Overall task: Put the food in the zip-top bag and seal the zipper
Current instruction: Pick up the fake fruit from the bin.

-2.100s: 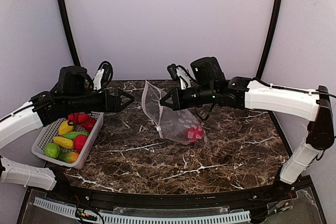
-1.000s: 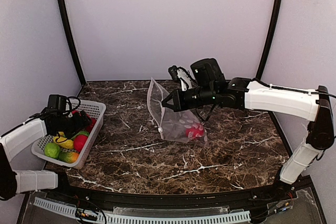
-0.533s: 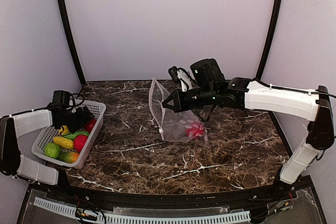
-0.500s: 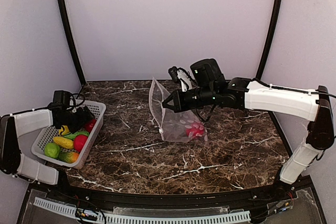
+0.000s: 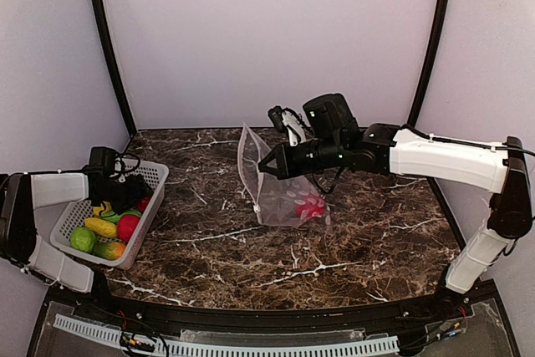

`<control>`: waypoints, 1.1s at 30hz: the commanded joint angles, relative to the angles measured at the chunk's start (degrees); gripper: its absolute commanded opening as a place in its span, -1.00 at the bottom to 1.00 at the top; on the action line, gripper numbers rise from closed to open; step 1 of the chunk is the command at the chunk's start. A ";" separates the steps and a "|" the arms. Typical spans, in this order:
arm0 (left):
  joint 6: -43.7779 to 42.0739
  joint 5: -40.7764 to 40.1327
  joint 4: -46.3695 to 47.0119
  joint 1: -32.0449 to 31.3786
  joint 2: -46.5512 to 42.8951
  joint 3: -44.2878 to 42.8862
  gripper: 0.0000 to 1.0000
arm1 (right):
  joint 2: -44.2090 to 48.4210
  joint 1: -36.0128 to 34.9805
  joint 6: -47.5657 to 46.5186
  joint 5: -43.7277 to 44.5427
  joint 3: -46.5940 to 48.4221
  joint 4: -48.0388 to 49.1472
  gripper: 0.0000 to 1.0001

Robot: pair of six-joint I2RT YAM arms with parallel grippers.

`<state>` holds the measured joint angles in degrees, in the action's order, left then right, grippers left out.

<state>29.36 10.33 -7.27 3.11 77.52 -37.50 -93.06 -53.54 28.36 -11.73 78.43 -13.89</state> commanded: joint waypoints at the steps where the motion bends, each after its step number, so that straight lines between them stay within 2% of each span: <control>1: -1.82 0.67 -0.40 0.30 1.88 -0.57 0.55 | -0.13 0.45 -0.41 0.55 1.44 -0.52 -1.00; 6: -1.92 -0.37 -0.62 0.31 0.61 -0.25 0.43 | 0.34 0.45 -0.41 1.02 1.31 -0.61 -1.00; 13: -2.24 -1.29 -2.01 0.24 -2.46 -0.64 0.39 | 0.42 0.45 -0.49 1.19 1.11 -0.69 -1.00; 23: -1.44 -3.09 -5.61 0.27 -16.97 2.52 0.37 | 0.81 0.50 -0.78 1.72 1.04 -0.53 -1.00; 27: -3.19 0.56 -8.54 0.28 -22.66 3.20 0.36 | 0.51 0.45 -1.19 1.26 1.18 -0.27 -1.00; 30: -4.00 7.23 -10.75 0.20 -26.35 2.92 0.34 | 0.12 0.45 -1.55 0.62 1.45 -0.17 -1.00; 33: -4.30 10.57 -12.22 0.22 -30.13 2.64 0.31 | -0.21 0.45 -1.89 0.44 1.86 -0.22 -1.00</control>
<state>26.72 14.22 -15.22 3.11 51.62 -35.38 -93.06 -53.54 27.59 -10.72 78.54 -14.22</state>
